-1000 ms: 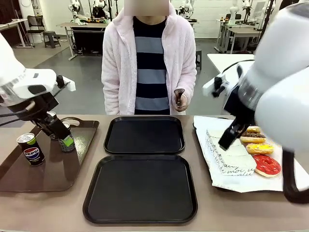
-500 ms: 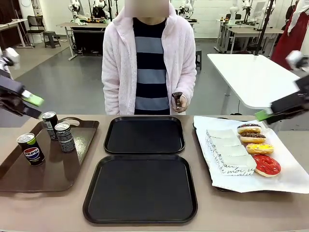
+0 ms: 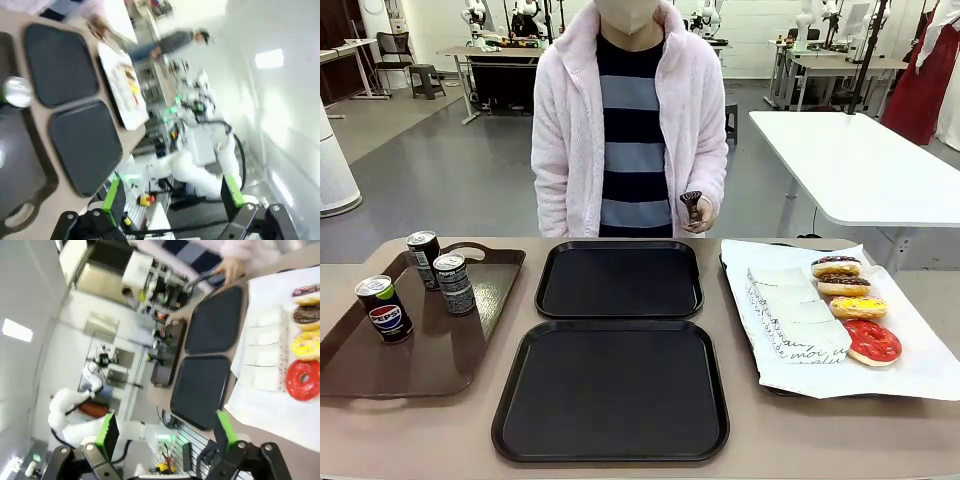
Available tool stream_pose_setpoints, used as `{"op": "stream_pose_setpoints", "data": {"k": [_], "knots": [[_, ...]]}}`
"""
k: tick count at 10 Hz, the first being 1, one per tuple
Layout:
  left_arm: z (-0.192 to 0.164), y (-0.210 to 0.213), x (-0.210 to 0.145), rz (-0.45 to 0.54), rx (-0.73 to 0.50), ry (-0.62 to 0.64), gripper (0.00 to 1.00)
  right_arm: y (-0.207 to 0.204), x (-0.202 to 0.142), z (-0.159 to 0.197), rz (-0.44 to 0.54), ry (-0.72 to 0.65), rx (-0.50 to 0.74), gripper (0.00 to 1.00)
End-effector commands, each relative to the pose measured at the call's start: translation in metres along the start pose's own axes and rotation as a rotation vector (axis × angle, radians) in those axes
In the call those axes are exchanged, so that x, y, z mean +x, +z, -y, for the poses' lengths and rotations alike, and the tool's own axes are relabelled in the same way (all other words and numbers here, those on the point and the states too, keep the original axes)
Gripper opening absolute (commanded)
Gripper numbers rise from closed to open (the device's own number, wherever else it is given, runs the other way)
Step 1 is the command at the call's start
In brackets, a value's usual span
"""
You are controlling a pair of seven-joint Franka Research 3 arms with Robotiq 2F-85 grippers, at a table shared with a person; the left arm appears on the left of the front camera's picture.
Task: Set up donuts and drinks on trays.
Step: Pick up one Pepsi coke and place it on the Flat Tray.
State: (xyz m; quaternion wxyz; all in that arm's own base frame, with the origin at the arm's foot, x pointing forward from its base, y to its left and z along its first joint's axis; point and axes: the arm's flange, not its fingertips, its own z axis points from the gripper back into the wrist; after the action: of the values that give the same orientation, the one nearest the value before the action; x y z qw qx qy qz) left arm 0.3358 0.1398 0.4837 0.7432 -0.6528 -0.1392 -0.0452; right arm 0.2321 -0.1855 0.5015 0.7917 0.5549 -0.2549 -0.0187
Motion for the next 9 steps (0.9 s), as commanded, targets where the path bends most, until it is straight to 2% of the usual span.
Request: {"op": "stream_pose_setpoints", "data": {"k": [1,2,4,6,7,8,9], "knots": [[-0.001,0.018,0.004,0.085,0.092,0.024,1.0,0.027,-0.005,0.001,0.054,-0.07,-0.059,1.0],[-0.006,0.033,0.0,0.123,0.129,0.04,1.0,0.046,-0.011,0.005,0.062,-0.117,-0.098,1.0],[-0.013,0.05,-0.005,0.182,0.232,0.069,1.0,0.069,-0.018,0.021,0.095,-0.265,-0.258,1.0],[-0.015,0.055,-0.003,0.212,0.389,0.097,1.0,0.078,-0.018,0.034,0.107,-0.353,-0.298,1.0],[-0.014,0.053,-0.001,0.224,0.435,0.102,1.0,0.078,-0.016,0.036,0.118,-0.363,-0.305,1.0],[-0.008,0.044,0.001,0.21,0.485,0.055,1.0,0.068,-0.01,0.026,0.155,-0.279,-0.309,1.0],[-0.02,0.065,0.002,0.226,0.366,0.062,1.0,0.079,-0.023,0.041,0.118,-0.325,-0.287,1.0]]}}
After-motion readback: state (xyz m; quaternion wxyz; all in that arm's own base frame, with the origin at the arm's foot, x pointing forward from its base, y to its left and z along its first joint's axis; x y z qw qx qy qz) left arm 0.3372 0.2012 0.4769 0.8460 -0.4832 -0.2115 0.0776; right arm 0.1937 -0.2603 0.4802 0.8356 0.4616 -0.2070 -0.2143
